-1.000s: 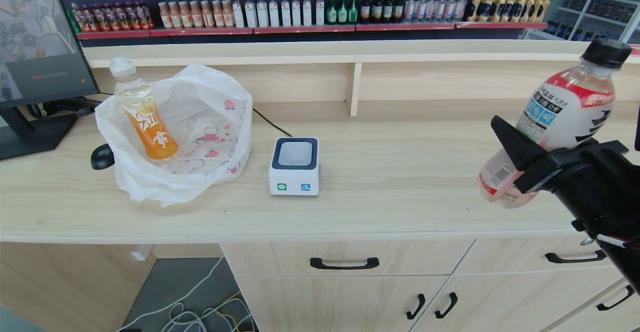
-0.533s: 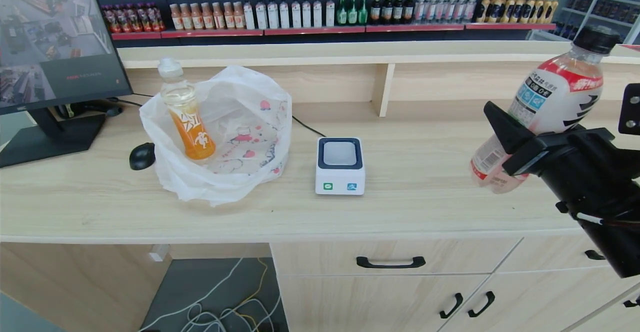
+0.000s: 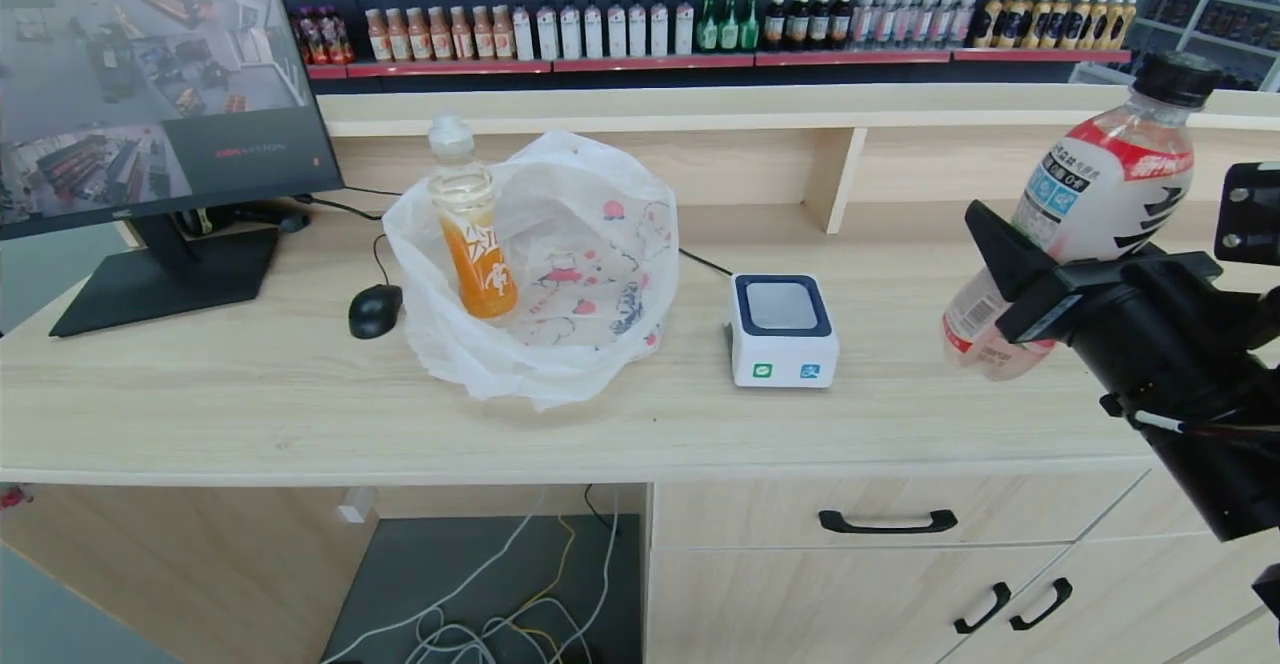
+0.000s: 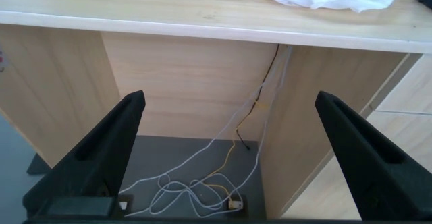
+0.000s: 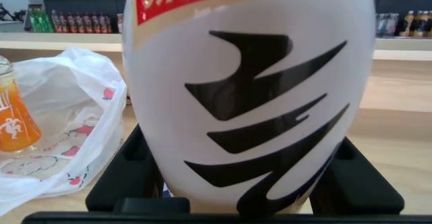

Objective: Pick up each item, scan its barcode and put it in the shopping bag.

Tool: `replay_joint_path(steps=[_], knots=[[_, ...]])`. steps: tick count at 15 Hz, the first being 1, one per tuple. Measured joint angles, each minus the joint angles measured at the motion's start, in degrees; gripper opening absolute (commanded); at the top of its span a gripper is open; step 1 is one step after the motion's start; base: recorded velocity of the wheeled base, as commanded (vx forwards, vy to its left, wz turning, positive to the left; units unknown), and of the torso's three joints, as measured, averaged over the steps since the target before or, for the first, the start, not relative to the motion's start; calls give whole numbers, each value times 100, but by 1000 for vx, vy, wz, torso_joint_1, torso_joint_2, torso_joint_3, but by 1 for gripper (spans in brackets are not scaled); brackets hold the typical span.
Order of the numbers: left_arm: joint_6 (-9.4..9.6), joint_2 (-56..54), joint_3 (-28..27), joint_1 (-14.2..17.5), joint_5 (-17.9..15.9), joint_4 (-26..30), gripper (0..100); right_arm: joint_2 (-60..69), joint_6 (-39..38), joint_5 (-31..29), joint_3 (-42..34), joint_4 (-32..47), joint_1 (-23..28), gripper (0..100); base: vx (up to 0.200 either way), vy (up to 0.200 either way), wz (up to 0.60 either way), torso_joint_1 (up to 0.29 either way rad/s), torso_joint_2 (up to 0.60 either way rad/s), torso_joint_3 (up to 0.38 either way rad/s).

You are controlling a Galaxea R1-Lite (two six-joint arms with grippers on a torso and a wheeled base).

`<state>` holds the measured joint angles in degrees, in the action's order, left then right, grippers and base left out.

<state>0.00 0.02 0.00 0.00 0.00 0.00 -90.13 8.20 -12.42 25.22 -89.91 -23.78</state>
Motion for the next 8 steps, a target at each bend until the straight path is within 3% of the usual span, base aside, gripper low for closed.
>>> replay_joint_path(steps=[8], knots=[[24,0,0,0,-2,0,100,-155,46,-2,127,-4,35,0,0,0,0,0,0,0]])
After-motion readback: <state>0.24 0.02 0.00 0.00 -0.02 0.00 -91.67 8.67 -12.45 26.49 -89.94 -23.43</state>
